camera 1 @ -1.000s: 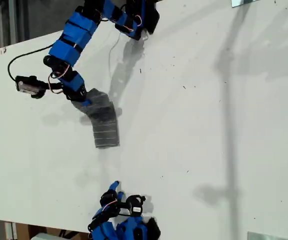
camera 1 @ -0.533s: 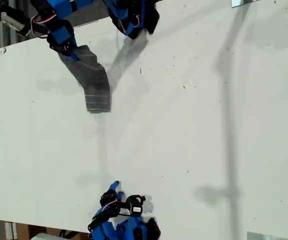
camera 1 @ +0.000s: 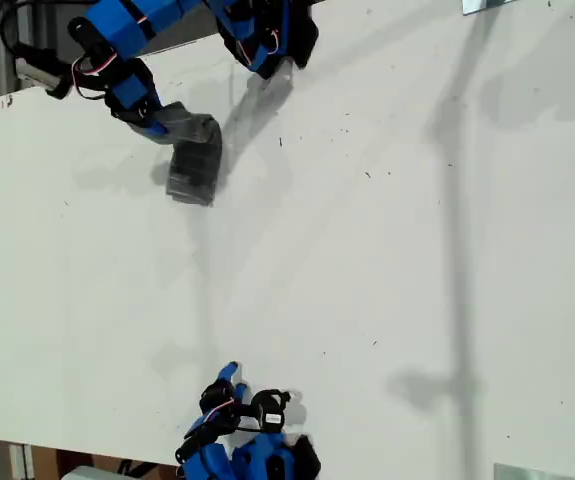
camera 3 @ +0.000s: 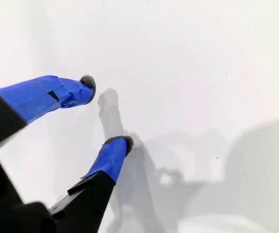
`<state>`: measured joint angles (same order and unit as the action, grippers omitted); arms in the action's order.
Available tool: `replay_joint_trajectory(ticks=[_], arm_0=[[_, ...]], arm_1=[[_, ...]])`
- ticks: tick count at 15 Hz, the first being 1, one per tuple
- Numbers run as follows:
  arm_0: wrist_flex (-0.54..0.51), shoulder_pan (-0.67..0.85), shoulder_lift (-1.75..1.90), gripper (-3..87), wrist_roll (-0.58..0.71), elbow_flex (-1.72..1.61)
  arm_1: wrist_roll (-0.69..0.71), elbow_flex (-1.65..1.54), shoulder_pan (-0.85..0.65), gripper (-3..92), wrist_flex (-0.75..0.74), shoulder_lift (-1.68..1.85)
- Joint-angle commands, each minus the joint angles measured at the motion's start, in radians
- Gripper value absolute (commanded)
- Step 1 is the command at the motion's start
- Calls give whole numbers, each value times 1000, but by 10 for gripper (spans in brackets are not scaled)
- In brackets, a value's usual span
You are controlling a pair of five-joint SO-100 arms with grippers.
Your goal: Grasp corners of a square towel and fold twice.
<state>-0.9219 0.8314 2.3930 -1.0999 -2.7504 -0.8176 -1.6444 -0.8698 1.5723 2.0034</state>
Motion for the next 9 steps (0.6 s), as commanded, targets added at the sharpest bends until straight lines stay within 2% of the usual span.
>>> replay_joint_trajectory(ticks=[1,5,9], arm_0=[[2,2,15,195,-9,6],[2,2,15,195,-8,6],[0,0,21,195,-8,3]], arm_1=[[35,44,67,-1,-120,-163],[61,250,146,-1,-173,-551],[63,388,141,-1,-190,-798]])
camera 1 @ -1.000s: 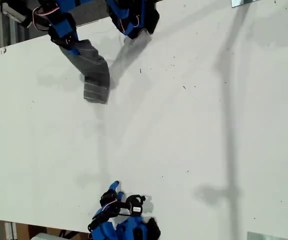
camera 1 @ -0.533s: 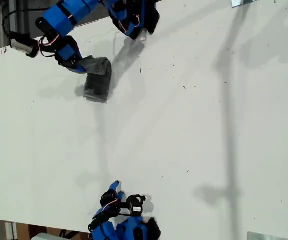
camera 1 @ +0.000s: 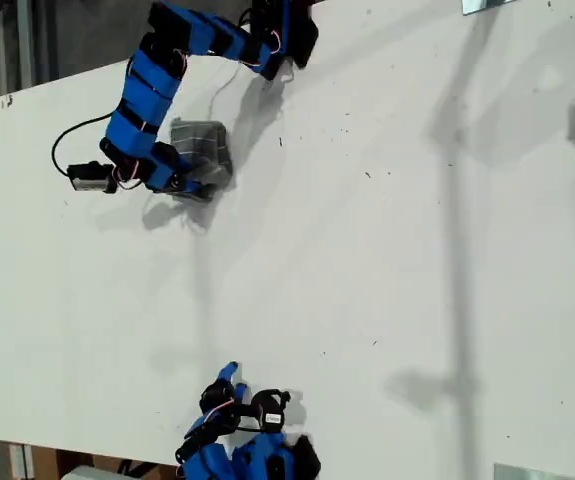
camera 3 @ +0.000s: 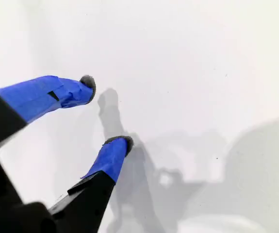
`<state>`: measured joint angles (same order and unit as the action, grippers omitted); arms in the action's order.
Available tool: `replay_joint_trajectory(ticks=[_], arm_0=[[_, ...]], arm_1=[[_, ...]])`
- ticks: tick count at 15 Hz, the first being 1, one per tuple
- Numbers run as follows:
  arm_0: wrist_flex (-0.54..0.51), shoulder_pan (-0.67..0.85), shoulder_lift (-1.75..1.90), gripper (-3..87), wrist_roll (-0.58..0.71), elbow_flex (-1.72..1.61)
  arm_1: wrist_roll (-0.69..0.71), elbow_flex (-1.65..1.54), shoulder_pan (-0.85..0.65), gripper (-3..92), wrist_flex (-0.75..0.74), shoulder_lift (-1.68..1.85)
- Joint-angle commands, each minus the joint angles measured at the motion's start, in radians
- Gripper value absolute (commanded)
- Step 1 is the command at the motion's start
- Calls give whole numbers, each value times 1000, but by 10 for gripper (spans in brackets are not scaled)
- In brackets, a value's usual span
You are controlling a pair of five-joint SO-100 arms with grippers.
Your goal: Grasp corners of a square towel and fold twice.
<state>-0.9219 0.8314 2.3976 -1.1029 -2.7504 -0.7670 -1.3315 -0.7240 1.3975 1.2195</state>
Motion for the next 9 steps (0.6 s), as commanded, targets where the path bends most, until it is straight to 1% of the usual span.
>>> replay_joint_trajectory(ticks=[1,4,9], arm_0=[[-3,-2,26,195,-5,0],[-9,-3,48,195,-8,-12],[-9,-3,49,195,-11,-12]], arm_1=[[17,94,-25,-1,-23,-52],[54,143,-109,-1,-18,-80],[81,175,-158,-1,48,48]])
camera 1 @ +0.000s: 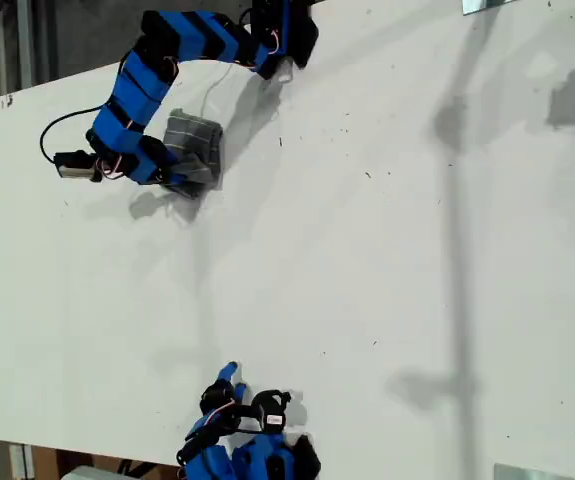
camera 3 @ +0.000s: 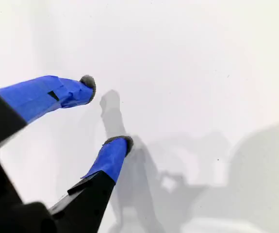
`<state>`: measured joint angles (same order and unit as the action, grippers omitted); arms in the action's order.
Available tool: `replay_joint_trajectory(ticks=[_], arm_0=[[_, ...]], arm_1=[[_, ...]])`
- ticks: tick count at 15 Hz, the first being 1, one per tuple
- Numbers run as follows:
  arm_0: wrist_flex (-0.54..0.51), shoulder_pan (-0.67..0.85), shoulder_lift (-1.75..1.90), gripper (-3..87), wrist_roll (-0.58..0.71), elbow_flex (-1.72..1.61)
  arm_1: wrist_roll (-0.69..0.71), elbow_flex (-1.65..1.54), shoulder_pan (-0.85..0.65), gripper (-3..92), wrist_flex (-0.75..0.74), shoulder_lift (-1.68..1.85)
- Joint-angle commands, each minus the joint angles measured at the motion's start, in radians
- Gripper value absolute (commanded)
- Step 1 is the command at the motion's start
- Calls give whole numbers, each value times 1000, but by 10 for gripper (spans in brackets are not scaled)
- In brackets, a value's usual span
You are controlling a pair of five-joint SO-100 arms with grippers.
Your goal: Grasp corners of a square towel and fold twice.
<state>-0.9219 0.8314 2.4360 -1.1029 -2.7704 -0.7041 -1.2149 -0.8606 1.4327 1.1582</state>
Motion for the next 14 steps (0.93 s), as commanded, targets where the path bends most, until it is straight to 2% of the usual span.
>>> replay_joint_trajectory(ticks=[1,4,10,11,13,14], arm_0=[[-9,-3,11,195,-11,8],[-6,-3,11,195,-11,8],[-6,-3,11,195,-8,8],[-5,-3,11,195,-8,8],[-3,-3,11,195,-8,8],[-3,-3,11,195,-8,8]], arm_1=[[20,52,-26,-1,29,141],[23,38,-43,-1,23,201],[31,95,-83,-1,-107,-52],[41,98,-71,71,-112,-55],[57,120,-46,302,-91,-18],[57,120,-38,336,-77,23]])
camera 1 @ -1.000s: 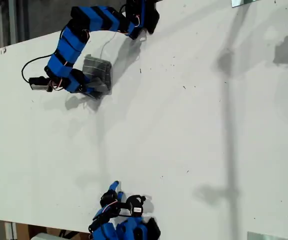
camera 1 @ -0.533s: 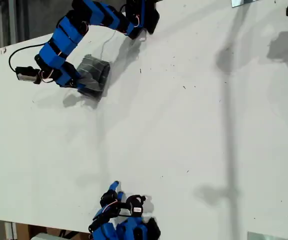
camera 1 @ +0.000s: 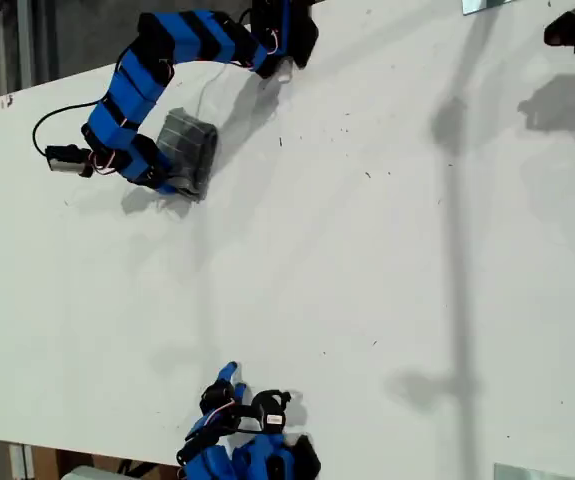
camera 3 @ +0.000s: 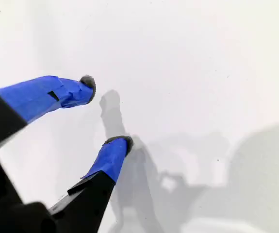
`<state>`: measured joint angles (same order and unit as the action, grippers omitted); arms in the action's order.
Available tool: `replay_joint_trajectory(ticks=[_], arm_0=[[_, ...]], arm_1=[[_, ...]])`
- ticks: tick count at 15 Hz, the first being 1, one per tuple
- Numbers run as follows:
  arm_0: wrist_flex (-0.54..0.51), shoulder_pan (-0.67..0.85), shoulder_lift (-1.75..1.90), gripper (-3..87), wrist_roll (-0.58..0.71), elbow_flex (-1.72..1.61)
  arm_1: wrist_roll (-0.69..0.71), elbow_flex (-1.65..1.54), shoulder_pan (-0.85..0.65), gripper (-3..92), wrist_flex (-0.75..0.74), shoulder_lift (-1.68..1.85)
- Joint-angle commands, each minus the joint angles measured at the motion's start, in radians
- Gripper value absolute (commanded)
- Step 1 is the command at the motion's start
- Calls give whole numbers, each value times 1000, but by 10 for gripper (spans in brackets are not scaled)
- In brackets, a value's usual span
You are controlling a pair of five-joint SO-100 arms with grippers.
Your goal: Grasp corners of a square towel and fold twice.
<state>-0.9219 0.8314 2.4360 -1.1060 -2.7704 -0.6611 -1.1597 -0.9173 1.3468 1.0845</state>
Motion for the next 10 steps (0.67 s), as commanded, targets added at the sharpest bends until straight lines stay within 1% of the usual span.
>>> replay_joint_trajectory(ticks=[1,3,5,8,10], arm_0=[[-3,-3,11,195,-5,8],[-3,-3,11,195,-3,8],[-3,-3,11,195,-3,8],[-5,-5,21,194,-3,3],[-6,-5,37,194,-3,-5]], arm_1=[[14,64,21,355,28,146],[14,64,23,381,72,225],[26,52,9,383,110,272],[25,-48,-77,318,117,272],[15,-106,-149,302,83,215]])
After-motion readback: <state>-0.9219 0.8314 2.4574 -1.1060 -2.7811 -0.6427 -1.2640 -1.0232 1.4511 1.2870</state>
